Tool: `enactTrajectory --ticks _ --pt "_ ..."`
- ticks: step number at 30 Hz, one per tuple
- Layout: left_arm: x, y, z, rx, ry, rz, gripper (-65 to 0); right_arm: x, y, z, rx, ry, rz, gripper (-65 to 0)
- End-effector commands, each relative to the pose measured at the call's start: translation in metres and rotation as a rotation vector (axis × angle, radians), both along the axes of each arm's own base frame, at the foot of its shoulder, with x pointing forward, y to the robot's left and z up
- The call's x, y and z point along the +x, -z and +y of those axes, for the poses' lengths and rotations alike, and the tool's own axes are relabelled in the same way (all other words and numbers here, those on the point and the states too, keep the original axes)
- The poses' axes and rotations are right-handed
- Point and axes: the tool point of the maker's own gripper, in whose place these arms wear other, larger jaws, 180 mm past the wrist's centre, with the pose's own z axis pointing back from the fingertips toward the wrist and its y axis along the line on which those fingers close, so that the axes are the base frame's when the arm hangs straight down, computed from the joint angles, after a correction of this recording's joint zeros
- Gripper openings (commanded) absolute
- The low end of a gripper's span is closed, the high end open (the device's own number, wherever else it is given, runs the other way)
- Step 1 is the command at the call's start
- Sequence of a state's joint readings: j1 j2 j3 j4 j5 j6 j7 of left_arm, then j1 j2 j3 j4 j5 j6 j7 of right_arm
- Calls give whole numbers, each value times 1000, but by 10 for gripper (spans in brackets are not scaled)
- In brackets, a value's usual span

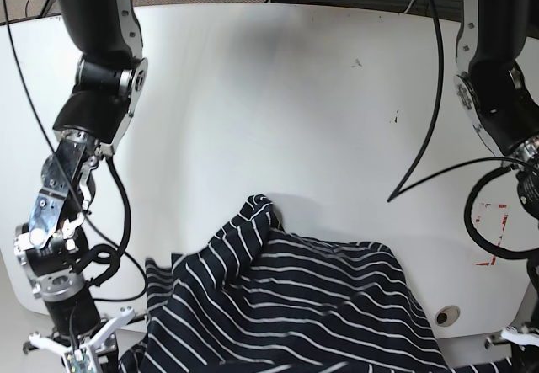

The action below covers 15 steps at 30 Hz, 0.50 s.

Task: Layout the t-shirt on the table in an organized manner, then fold the t-shirt properly
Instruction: 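Lift the shirt with both grippers and shake it out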

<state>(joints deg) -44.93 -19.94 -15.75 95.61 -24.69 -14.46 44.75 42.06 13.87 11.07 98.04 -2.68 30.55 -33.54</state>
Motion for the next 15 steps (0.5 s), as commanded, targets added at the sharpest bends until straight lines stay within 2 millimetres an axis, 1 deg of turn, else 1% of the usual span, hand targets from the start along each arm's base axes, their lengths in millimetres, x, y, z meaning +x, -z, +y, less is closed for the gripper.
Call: enactTrajectory --ticks 1,2,4,6,7,10,13,15 --pt "-14 -53 15 15 -48 -131 -644 -4 -53 -5 -28 29 -106 -644" --pt "-16 -64 17 16 -52 -153 -644 -5 -64 -4 -40 30 -121 -644" --pt "-19 -77 19 18 -57 -180 -644 -6 -79 -3 -57 32 -144 -644" --pt "-23 -88 22 23 -64 -200 -644 -8 -94 -3 -78 43 -159 -644" --pt "-23 -90 22 26 -66 -201 -643 -9 -98 -4 -87 50 -160 -644" --pt "-24 -92 24 29 -71 -187 -640 -14 -107 -8 -108 72 -162 -644" --pt "-25 -90 24 32 -74 -169 -608 -21 -109 -9 -127 88 -167 -644" --pt "-22 -80 24 32 -74 -136 -596 -23 -99 -9 -133 92 -147 -644"
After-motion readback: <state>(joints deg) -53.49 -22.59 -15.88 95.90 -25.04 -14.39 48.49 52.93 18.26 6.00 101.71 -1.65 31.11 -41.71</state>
